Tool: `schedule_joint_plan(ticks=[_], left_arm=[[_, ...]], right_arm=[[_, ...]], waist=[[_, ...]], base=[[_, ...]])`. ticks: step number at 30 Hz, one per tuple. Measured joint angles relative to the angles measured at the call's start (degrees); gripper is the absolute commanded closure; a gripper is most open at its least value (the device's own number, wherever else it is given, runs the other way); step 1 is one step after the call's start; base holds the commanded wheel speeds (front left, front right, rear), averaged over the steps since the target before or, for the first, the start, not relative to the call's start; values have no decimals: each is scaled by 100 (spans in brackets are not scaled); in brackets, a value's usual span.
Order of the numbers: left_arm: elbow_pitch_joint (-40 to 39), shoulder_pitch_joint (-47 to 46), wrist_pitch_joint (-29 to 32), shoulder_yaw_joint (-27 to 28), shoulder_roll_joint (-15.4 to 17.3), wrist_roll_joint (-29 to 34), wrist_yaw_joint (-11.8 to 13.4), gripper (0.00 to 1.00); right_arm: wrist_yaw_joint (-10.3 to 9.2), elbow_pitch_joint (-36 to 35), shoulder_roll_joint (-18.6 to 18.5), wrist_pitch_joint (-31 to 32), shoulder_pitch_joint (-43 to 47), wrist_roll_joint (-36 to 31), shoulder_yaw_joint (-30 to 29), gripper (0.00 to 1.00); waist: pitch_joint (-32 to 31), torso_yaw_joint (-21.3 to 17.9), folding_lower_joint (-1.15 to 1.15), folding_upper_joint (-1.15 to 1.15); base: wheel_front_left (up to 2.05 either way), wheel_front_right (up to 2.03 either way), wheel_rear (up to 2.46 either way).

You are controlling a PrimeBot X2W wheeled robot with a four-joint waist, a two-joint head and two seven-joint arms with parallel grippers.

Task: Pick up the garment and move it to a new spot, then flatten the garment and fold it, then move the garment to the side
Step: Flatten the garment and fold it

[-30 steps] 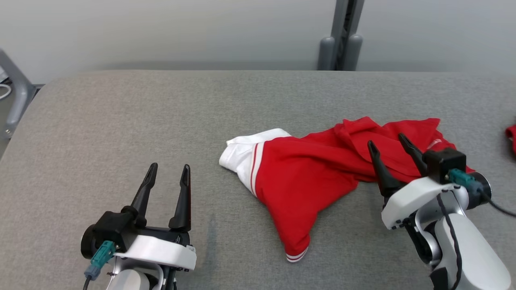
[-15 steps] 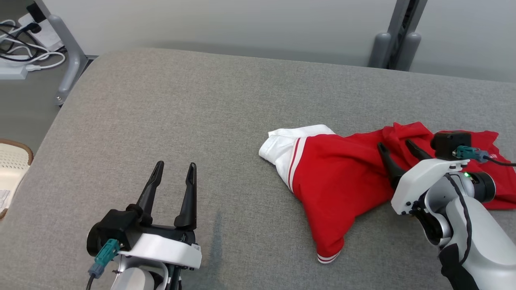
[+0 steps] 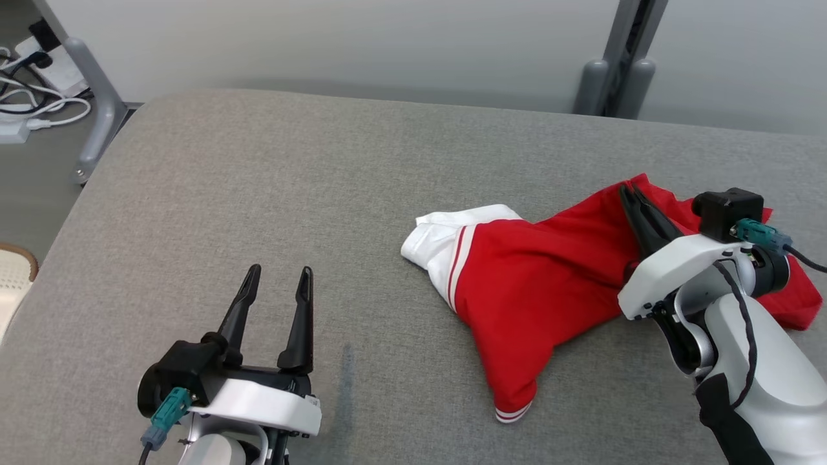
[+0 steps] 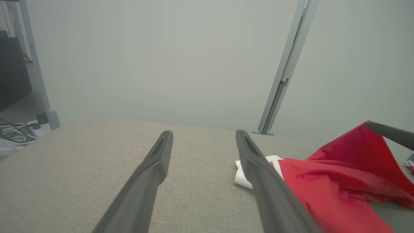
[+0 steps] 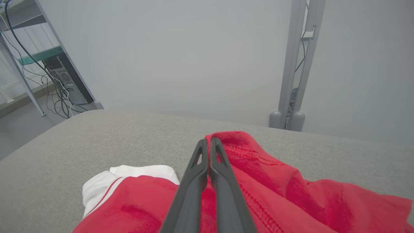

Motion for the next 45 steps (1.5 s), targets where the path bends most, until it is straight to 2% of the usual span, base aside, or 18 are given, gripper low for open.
schedule_joint_plan(ticks=[4, 8, 11, 12, 15, 21, 24, 28, 30, 31, 32, 36, 41, 45], left_arm=[[-15, 31, 0, 109, 2, 46, -1, 0], [-56, 107, 0, 233, 1, 79, -10, 0], [-79, 117, 0, 318, 0, 105, -26, 0], [-79, 117, 0, 318, 0, 105, -26, 0], [-62, 133, 0, 360, 0, 131, -60, 0], [-66, 131, 0, 386, -1, 135, -69, 0], [-47, 130, 0, 361, -4, 137, -79, 0], [-23, 113, 0, 353, -3, 137, -85, 0], [-20, 98, 0, 350, -2, 137, -100, 0], [-12, 86, 0, 341, -2, 137, -103, 0], [-5, 66, 0, 337, -1, 137, -103, 0], [10, 2, 0, 339, -2, 137, -111, 0], [44, -15, 0, 334, -2, 141, -126, 0], [36, -35, 0, 316, 0, 142, -125, 0]], right_arm=[[0, -575, -122, -268, 150, 285, 108, 100], [0, -1363, -388, -210, 643, 632, 111, 100], [0, -1990, -621, 89, 1234, 969, -25, 100], [0, -1990, -621, 89, 1234, 969, -25, 100], [0, -2481, -944, 566, 1976, 1128, -240, 100], [0, -3232, -1185, 1270, 3202, 1408, -1131, 100], [0, -3346, -1156, 1536, 3570, 1350, -1522, 100], [0, -3231, -1020, 2042, 3949, 1072, -1760, 100], [0, -3088, -834, 2296, 4030, 1073, -1887, 100], [0, -3018, -755, 2388, 4058, 1033, -1935, 71], [0, -2966, -730, 2431, 4058, 902, -1979, 0], [-1, -3076, -572, 2327, 3838, 578, -2139, 0], [0, -3537, -446, 1741, 3212, 342, -2116, 0], [0, -3836, -393, 1169, 2788, 158, -1839, 0]], waist=[[-100, -237, 0, 0], [-186, -539, 0, 0], [-228, -786, 0, 0], [-228, -786, 0, 0], [-257, -1022, 0, 0], [-289, -1361, 0, 0], [-302, -1461, 0, 0], [-300, -1490, 0, 0], [-281, -1482, 0, 0], [-268, -1470, 0, 0], [-253, -1455, 0, 0], [-197, -1402, 0, 0], [-185, -1329, 0, 0], [-222, -1245, 0, 0]], base=[[0, 0, 0], [0, 0, 0], [0, 0, 0], [0, 0, 0], [0, 0, 0], [0, 0, 0], [0, 0, 0], [0, 0, 0], [0, 0, 0], [0, 0, 0], [0, 0, 0], [0, 0, 0], [0, 0, 0], [0, 0, 0]])
